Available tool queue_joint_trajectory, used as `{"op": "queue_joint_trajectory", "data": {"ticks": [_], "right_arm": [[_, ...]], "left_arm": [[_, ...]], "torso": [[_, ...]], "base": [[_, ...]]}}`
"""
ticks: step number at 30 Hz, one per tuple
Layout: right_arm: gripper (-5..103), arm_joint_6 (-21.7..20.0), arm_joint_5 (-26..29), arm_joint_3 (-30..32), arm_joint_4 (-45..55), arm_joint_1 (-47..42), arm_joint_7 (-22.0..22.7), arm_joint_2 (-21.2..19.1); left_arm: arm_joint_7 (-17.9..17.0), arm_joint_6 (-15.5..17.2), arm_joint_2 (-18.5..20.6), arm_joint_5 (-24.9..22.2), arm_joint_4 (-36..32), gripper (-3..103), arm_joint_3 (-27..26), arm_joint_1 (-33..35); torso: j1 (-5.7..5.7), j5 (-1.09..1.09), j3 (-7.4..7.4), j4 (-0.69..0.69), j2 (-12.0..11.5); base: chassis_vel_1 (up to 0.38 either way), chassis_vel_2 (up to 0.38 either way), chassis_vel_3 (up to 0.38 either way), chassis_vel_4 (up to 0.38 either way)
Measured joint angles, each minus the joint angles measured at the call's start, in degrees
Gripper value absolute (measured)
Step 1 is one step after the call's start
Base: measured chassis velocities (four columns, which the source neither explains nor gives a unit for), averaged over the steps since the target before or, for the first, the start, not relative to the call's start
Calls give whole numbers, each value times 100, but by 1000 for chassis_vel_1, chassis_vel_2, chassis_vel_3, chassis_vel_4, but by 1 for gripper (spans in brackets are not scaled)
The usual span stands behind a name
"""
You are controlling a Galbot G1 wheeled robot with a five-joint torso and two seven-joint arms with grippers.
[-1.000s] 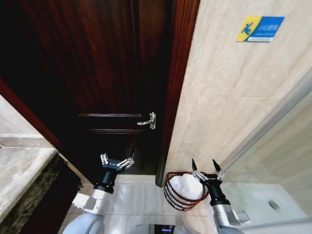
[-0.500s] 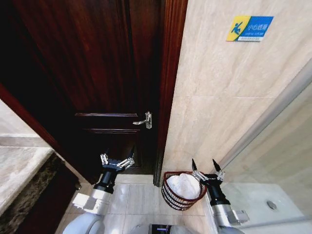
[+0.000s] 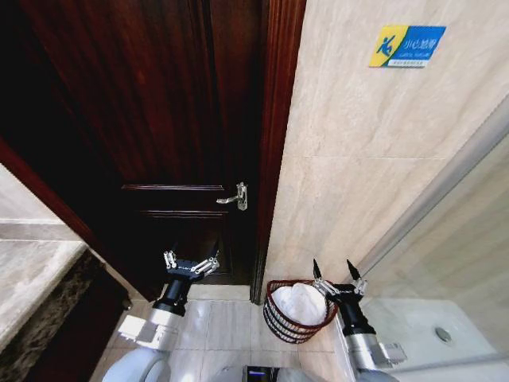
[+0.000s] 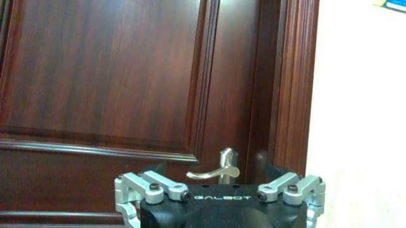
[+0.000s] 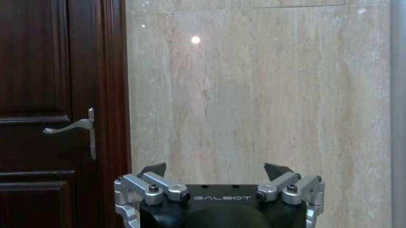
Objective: Discard the used towel into the hamper.
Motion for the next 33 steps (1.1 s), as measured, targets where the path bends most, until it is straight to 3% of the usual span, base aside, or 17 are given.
{"op": "queue_joint_trajectory", "data": {"ticks": [33], "right_arm": [[100, 0, 0, 0, 0, 0, 0, 0]], "left_arm": [[0, 0, 0, 0, 0, 100, 0, 0]], "torso": [[-1, 0, -1, 0, 1]], "base": [[113, -118, -111, 117]]}}
